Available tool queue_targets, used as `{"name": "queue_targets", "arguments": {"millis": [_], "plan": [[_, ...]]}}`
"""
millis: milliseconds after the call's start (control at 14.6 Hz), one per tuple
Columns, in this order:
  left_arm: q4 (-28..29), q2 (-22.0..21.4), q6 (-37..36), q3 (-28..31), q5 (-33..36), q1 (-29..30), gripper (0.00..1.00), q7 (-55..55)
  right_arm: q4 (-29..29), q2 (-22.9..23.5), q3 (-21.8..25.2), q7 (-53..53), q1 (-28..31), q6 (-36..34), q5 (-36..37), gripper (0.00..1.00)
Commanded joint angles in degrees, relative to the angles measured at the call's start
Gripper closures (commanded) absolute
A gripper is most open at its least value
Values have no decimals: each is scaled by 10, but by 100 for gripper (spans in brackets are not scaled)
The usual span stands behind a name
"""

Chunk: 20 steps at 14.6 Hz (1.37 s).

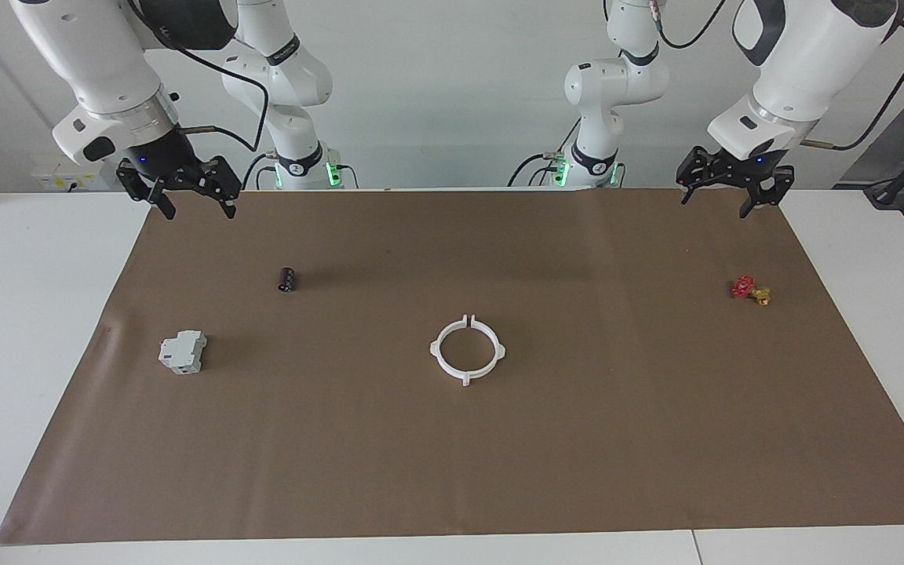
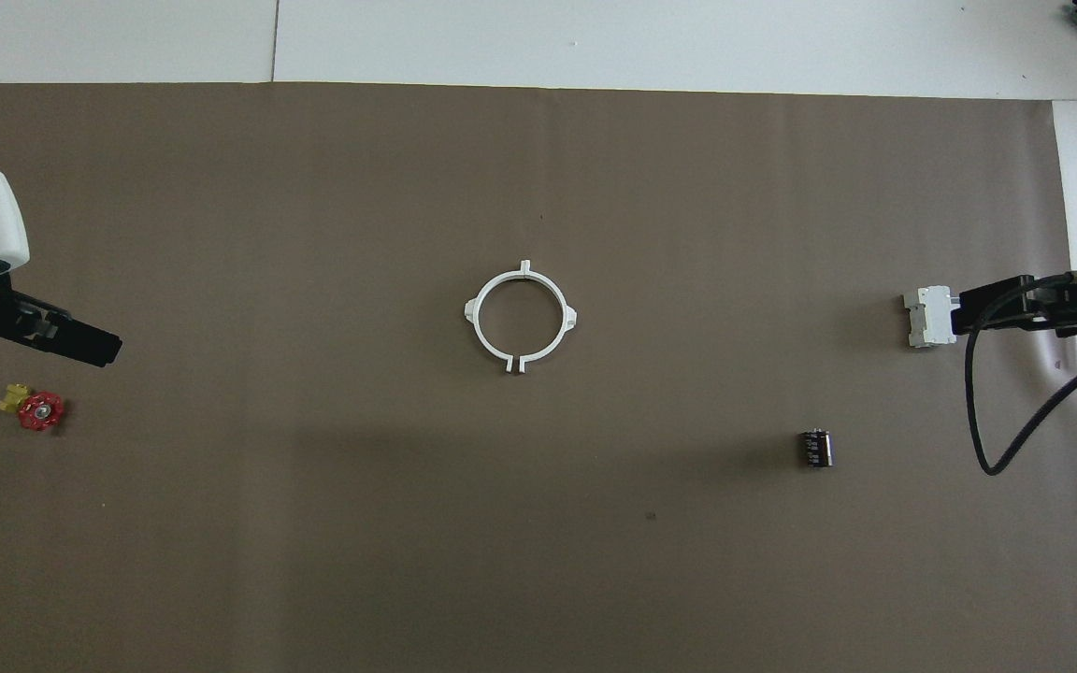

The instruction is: Assemble drain pipe with both arms

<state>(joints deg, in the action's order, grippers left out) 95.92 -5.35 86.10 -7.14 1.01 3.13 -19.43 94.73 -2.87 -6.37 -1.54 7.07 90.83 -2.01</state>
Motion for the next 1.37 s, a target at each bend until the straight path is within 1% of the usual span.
{"name": "queue_targets", "arguments": {"millis": [0, 69, 206, 275, 343, 412, 481, 686, 755, 824, 961, 1030, 1098, 1304], "plan": [[-57, 7, -61, 8, -10, 4, 0, 24, 6, -9, -1, -7, 3, -3, -12, 0], [-70, 12, -67, 9, -12, 4, 0, 35, 6, -9, -1, -7, 3, -3, -12, 0], [-65, 10, -60, 14, -9, -7, 0, 79, 7, -9, -1, -7, 3, -3, -12, 0], [-50, 4, -56, 29, -11, -19, 0, 86, 6, -9, -1, -7, 3, -3, -12, 0], [-28, -4, -42, 54, -11, -48, 0, 82, 6, -9, -1, -7, 3, -3, -12, 0], [-8, -15, -35, 69, -11, -62, 0, 69, 7, -9, -1, -7, 3, -3, -12, 0], [8, -23, -25, 68, -11, -61, 0, 55, 7, -9, -1, -7, 3, -3, -12, 0], [7, -19, -6, 29, -10, -24, 0, 21, 7, -9, -1, -7, 3, -1, -12, 0], [7, -19, -10, 29, -9, -23, 0, 20, 7, -9, -1, -7, 3, 0, -12, 0], [7, -19, -9, 28, -14, -19, 0, 26, 8, -8, -1, -7, 3, 1, -12, 0], [-6, -15, -5, 31, -59, -4, 0, 41, 7, -8, -2, -7, 3, 1, -12, 0], [-6, -15, -4, 31, -62, -6, 0, 64, 7, -8, -2, -7, 3, 0, -12, 0], [-7, -14, -1, 30, -62, -10, 0, 118, 7, -9, -2, -7, 3, 0, -12, 0], [-6, -15, -2, 29, -61, -11, 0, 128, 3, -13, -2, -5, 3, -8, -12, 0]]}}
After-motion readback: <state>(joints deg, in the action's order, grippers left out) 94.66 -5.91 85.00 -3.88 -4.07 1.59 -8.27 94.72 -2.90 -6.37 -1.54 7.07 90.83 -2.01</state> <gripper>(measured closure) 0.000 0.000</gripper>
